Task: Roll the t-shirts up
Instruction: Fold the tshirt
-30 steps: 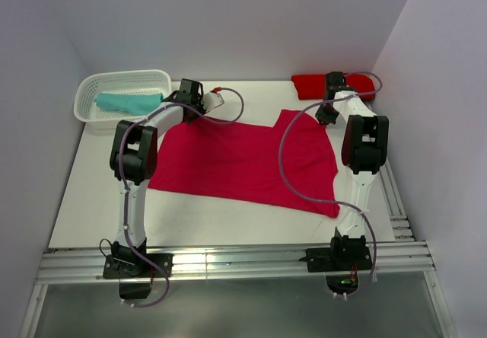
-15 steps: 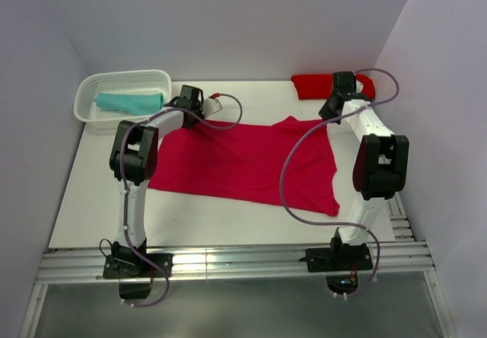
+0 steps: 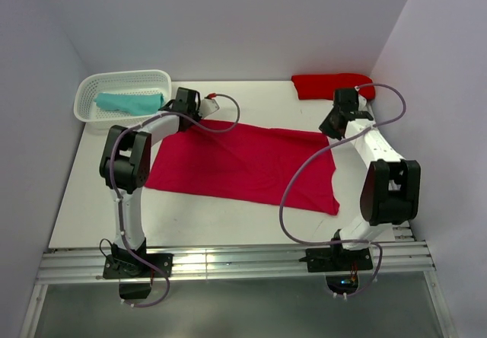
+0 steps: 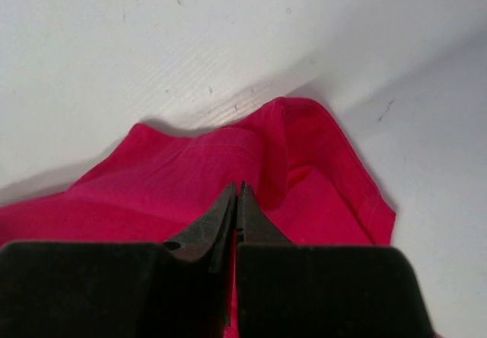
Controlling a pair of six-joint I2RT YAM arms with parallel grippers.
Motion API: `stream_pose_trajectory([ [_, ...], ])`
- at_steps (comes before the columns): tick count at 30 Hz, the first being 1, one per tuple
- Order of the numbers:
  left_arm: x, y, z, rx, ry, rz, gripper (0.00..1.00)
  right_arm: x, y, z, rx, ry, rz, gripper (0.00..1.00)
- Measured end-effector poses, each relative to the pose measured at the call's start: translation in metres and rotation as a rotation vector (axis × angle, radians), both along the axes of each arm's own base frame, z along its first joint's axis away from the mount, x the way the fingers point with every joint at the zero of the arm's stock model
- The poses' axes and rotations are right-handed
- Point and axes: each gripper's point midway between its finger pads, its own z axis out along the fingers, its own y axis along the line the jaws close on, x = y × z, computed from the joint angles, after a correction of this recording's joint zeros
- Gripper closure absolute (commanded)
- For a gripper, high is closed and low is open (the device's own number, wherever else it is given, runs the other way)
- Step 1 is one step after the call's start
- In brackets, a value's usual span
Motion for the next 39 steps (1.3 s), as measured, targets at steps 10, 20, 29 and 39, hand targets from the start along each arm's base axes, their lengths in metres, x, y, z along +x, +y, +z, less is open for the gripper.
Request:
stream_pose_trajectory([
  [10, -0.021, 0.009, -0.004, 0.042, -0.004, 0.044, 1.0, -0.041, 0.001, 0.002, 0.013, -0.016, -0.028, 1.0],
  [20, -0.041, 0.014, -0.003, 0.055, -0.018, 0.117, 1.0, -0.08, -0.001, -0.004, 0.021, -0.012, -0.07, 1.0],
  [29, -0.058, 0.019, -0.011, 0.045, -0.009, 0.194, 1.0, -0.1, -0.002, -0.024, 0.024, 0.032, -0.096, 1.0],
  [39, -0.081, 0.022, -0.028, 0.009, 0.043, 0.27, 1.0, -0.11, -0.004, -0.046, 0.02, 0.083, -0.112, 1.0],
])
